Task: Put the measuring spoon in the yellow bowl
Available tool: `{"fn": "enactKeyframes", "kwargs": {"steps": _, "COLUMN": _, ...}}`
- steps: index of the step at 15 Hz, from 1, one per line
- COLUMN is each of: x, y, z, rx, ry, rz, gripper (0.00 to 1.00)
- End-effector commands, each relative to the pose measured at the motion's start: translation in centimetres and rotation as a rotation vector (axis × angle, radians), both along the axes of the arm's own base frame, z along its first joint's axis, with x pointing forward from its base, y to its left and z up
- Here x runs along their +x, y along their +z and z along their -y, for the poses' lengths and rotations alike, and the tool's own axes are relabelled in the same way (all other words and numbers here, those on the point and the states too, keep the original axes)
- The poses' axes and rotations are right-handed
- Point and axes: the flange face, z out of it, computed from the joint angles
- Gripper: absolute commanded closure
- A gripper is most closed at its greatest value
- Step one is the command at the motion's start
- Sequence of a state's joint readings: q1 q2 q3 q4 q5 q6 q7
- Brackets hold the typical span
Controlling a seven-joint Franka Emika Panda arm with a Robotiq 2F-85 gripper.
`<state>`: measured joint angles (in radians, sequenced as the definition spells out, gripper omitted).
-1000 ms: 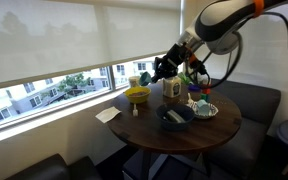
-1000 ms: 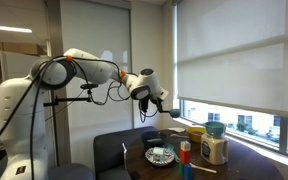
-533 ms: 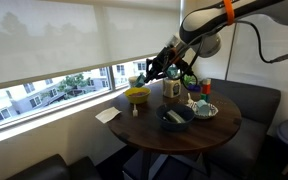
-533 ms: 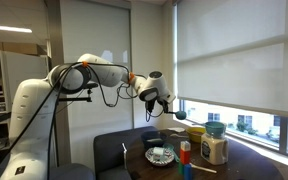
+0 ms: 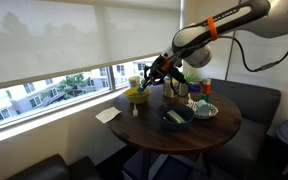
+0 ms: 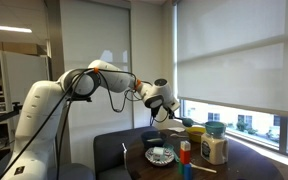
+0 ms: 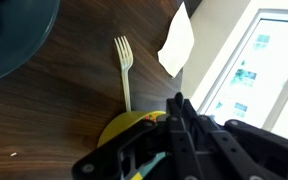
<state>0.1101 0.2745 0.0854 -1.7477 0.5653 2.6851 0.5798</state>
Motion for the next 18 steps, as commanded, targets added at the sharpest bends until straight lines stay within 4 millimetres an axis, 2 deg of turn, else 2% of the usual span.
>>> {"fn": "enactKeyframes", "kwargs": {"steps": 1, "x": 3.2, "y": -0.5, "z": 1.5, "rx": 0.063, "ry": -0.068, "rz": -0.009, "gripper": 0.98}}
{"fn": "enactKeyframes", "kwargs": {"steps": 4, "x": 5.1, "y": -2.3, "z": 2.2, "rx": 0.091, "ry": -0.093, "rz": -0.050, "gripper": 0.98}}
{"fn": "enactKeyframes", "kwargs": {"steps": 7, "x": 6.5, "y": -4.3, "z": 2.1, "rx": 0.097, "ry": -0.122, "rz": -0.081, "gripper": 0.98}}
{"fn": "enactKeyframes", "kwargs": {"steps": 8, "x": 6.8, "y": -4.7, "z": 2.0, "rx": 0.100, "ry": -0.128, "rz": -0.094, "gripper": 0.67}}
{"fn": "enactKeyframes", "kwargs": {"steps": 9, "x": 6.9, "y": -4.7, "z": 1.9, "rx": 0.102, "ry": -0.135, "rz": -0.100, "gripper": 0.66}}
{"fn": "enactKeyframes", "kwargs": {"steps": 12, "x": 6.4, "y": -2.9, "z": 1.7, "rx": 0.108, "ry": -0.160, "rz": -0.082, "gripper": 0.47}}
{"fn": "enactKeyframes", "kwargs": {"steps": 15, "x": 4.2, "y": 1.5, "z": 1.5, "rx": 0.127, "ry": -0.152, "rz": -0.048, "gripper": 0.25}}
{"fn": "enactKeyframes", "kwargs": {"steps": 17, "x": 2.3, "y": 4.5, "z": 0.3, "rx": 0.133, "ry": -0.056, "rz": 0.018, "gripper": 0.12}}
{"fn": "enactKeyframes", "kwargs": {"steps": 18, "x": 4.8, "y": 2.0, "z": 1.2, "rx": 0.124, "ry": -0.116, "rz": -0.004, "gripper": 0.30}}
